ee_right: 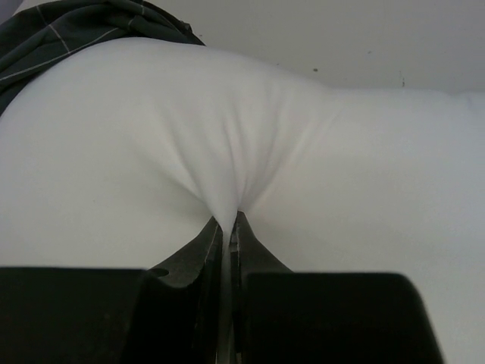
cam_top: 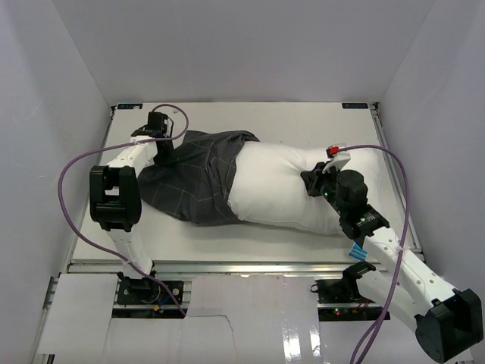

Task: Remove the pillowcase from the pillow

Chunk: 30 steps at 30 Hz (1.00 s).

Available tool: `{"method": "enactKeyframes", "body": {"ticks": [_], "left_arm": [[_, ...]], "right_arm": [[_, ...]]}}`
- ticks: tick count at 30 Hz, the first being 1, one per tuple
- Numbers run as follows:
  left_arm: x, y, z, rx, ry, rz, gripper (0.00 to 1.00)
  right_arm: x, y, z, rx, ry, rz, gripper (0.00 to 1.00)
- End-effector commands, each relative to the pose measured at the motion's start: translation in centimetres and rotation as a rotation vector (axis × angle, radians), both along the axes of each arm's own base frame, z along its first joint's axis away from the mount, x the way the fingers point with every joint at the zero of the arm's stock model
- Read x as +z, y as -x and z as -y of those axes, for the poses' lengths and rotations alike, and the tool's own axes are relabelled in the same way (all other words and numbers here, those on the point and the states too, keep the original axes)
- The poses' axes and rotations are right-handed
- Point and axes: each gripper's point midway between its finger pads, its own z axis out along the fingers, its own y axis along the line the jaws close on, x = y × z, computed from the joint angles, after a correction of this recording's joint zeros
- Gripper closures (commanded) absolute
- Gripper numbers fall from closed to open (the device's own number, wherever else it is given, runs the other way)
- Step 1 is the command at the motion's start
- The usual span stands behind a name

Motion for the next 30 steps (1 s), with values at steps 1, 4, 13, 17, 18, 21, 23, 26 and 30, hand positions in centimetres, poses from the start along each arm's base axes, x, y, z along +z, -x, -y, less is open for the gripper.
{"method": "enactKeyframes", "body": {"ticks": [1, 4, 13, 17, 18, 21, 23, 26, 30], "left_arm": [[5.9, -1.0, -5.9, 0.294, -0.191, 0.110, 1.00], [11.0, 0.0, -8.7, 0.420, -0.206, 0.211, 1.00], [17.8, 4.8, -20.4, 0.812, -0.149, 0.384, 1.00], [22.4, 5.7, -20.9, 0.899, -0.110, 0.493, 1.00], [23.6, 6.1, -21.5, 0.926, -0.125, 0.518, 1.00], [26.2, 6.7, -22.3, 0.980, -0.146, 0.567, 1.00], [25.7, 6.1, -22.4, 0.949, -0.065, 0.564, 1.00], [28.0, 6.4, -22.8, 0.976, 0.036, 0.634, 1.00], [29.7, 6.6, -23.3, 1.000, 0.057, 0.680, 1.00]], "right_arm": [[2.3, -2.4, 2.9, -0.162, 0.026, 0.063, 0.92], [3.2, -3.7, 5.4, -0.211, -0.011, 0.054, 0.92], [4.2, -5.8, 11.5, -0.366, -0.062, 0.045, 0.92], [5.6, -6.2, 14.1, -0.454, -0.045, 0.076, 0.92], [5.8, -6.2, 14.3, -0.458, -0.043, 0.075, 0.92], [6.5, -6.3, 16.1, -0.508, -0.044, 0.088, 0.92], [6.4, -6.2, 17.4, -0.545, -0.044, 0.089, 0.92], [6.0, -6.3, 18.3, -0.553, -0.058, 0.075, 0.92], [5.8, -6.7, 19.1, -0.565, -0.063, 0.062, 0.92]]}}
